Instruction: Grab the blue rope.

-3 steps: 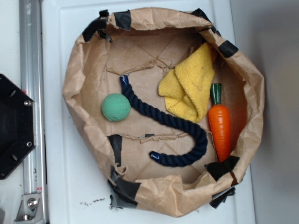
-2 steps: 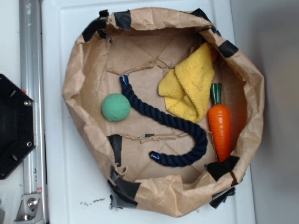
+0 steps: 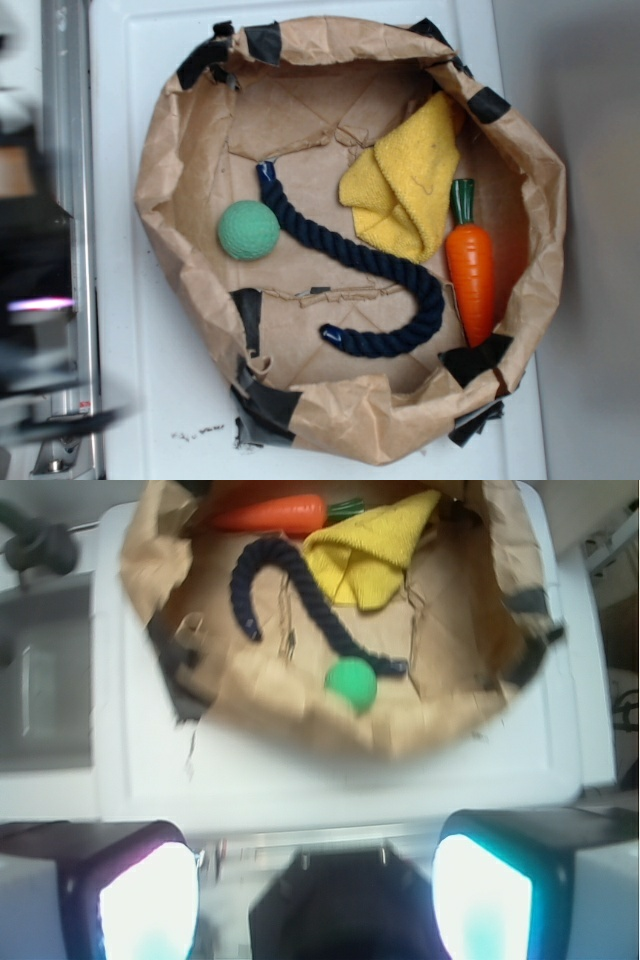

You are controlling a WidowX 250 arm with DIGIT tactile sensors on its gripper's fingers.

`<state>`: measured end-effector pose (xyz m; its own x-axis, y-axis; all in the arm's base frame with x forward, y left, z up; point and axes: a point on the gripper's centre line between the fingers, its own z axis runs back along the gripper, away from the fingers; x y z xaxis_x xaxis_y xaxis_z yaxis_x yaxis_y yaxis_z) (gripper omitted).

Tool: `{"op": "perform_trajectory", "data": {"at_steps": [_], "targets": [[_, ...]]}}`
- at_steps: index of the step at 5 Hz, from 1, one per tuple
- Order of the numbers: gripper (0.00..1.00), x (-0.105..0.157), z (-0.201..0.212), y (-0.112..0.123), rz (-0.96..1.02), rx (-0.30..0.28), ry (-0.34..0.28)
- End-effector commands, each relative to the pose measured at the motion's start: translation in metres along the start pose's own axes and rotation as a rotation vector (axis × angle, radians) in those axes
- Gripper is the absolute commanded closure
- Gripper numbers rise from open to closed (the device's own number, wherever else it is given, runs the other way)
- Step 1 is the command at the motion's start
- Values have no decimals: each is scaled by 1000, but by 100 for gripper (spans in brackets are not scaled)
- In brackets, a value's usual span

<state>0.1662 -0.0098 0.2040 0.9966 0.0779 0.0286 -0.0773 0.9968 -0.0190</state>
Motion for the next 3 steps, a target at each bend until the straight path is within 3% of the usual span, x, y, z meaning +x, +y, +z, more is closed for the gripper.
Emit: {"op": "perform_trajectory", "data": {"at_steps": [1, 2, 3], "targets": [[0, 64, -61, 22, 86, 2, 2], [0, 77, -110, 18, -22, 28, -31], [0, 87, -161, 4, -99, 15, 2]]}}
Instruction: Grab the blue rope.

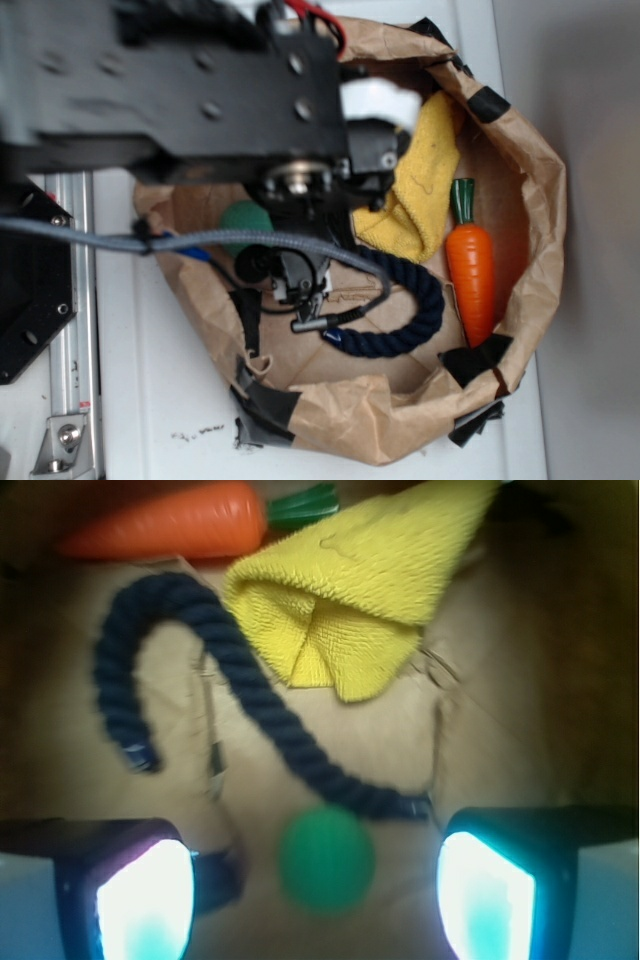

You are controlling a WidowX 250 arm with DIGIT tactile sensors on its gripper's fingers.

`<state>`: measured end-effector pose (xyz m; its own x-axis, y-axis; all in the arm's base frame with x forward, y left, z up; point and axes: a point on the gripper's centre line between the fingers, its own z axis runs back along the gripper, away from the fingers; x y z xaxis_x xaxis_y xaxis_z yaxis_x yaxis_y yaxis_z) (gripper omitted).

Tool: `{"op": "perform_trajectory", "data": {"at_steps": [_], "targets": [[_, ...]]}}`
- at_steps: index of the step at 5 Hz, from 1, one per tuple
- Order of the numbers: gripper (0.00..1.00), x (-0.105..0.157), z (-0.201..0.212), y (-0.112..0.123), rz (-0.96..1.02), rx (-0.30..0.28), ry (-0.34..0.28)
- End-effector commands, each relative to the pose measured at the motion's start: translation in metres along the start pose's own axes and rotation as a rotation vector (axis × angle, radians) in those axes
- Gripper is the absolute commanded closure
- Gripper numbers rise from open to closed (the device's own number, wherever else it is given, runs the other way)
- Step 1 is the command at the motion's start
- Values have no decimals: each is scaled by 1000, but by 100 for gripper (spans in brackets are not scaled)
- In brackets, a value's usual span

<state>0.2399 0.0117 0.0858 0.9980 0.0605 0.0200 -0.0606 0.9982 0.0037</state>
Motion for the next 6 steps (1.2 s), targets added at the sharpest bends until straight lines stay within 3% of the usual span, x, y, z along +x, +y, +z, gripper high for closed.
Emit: {"op": "perform_trajectory", "data": {"at_steps": [1, 2, 3, 5, 6], "targets": [[0, 20, -62, -35, -105, -65, 16], [12, 22, -67, -63, -113, -108, 47], [100, 22, -72, -69, -95, -61, 62], [100, 31, -71, -55, -65, -23, 63], [100, 35, -29, -43, -35, -14, 12]]}}
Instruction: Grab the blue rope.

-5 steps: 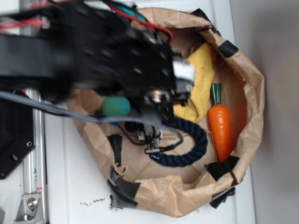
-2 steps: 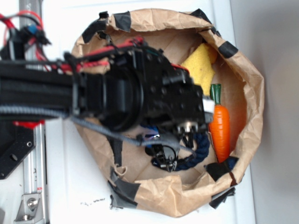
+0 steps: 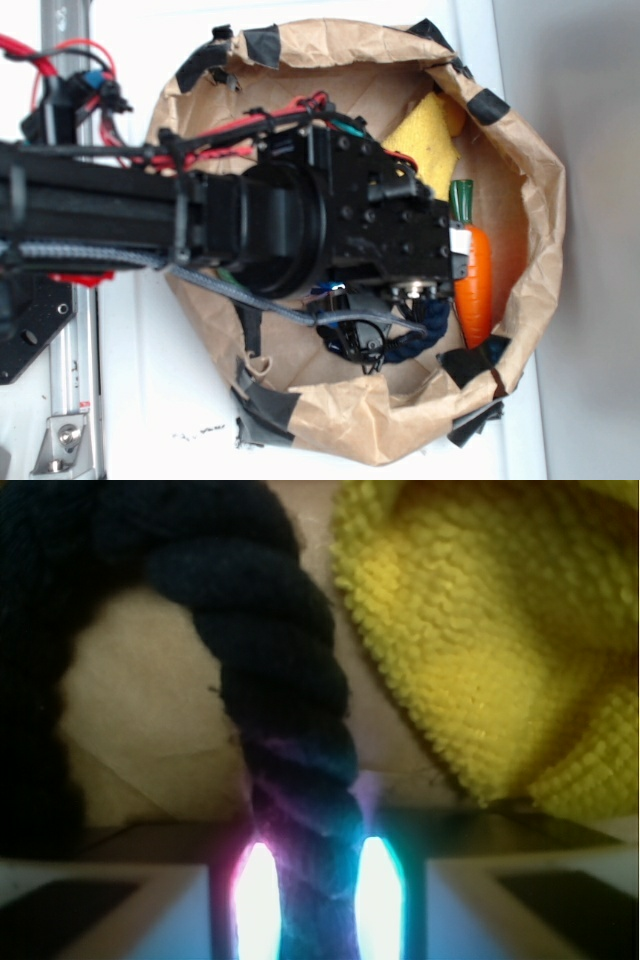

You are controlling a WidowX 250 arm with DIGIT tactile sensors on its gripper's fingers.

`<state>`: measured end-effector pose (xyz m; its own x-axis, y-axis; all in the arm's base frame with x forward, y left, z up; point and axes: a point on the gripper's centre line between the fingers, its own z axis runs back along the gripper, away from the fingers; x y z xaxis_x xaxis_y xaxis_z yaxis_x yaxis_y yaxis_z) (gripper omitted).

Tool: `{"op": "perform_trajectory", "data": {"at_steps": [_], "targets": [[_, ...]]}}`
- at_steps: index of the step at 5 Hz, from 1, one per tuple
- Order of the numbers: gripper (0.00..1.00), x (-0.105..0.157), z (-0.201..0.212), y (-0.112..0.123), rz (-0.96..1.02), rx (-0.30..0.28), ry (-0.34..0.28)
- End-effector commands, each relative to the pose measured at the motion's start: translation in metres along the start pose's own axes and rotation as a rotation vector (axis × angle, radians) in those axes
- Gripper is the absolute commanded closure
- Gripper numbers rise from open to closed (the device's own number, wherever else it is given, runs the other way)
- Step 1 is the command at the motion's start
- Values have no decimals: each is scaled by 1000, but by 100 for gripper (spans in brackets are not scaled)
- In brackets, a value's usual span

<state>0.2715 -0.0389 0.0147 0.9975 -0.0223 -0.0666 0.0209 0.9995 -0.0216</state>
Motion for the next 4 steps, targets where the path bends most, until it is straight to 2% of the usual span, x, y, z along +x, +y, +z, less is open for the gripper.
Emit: {"op": "perform_trajectory", "data": {"at_steps": [1, 2, 3, 4], "targets": [[100, -11, 93, 36, 136, -17, -138], [100, -31, 143, 57, 214, -3, -184], [100, -36, 169, 56, 217, -20, -182], [100, -36, 161, 42, 204, -2, -166]]}}
